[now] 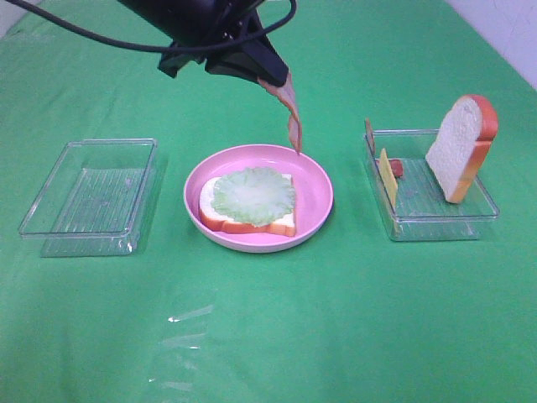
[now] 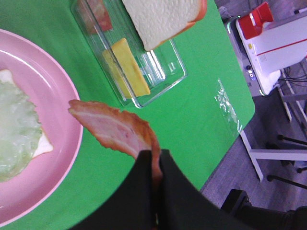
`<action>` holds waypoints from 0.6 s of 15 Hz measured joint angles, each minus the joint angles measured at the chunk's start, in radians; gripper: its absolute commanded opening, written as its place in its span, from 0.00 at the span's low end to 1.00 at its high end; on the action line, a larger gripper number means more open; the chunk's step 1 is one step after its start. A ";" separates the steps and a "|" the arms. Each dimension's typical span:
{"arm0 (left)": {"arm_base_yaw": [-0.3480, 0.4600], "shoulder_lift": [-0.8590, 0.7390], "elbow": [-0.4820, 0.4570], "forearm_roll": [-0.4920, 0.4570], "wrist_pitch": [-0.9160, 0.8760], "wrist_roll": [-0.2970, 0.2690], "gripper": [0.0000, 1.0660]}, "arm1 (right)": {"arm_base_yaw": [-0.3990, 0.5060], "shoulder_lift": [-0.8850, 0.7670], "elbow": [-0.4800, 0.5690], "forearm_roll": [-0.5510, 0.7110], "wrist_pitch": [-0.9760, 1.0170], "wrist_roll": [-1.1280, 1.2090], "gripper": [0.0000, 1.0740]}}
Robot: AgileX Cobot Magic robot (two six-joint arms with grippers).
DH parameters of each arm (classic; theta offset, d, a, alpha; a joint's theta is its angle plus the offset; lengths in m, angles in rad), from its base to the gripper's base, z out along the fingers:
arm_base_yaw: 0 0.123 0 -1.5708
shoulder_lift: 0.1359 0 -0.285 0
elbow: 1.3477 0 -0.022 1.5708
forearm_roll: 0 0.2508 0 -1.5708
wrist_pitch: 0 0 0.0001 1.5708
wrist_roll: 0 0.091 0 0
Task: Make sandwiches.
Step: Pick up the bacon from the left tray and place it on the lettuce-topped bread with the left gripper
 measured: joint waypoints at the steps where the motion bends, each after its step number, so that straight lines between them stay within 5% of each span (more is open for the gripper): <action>1: 0.000 0.038 0.000 -0.039 0.006 0.040 0.00 | 0.000 0.000 0.000 0.000 0.000 0.000 0.85; 9: 0.000 0.260 -0.065 -0.093 0.024 0.152 0.00 | 0.000 0.000 0.000 0.000 0.000 0.000 0.85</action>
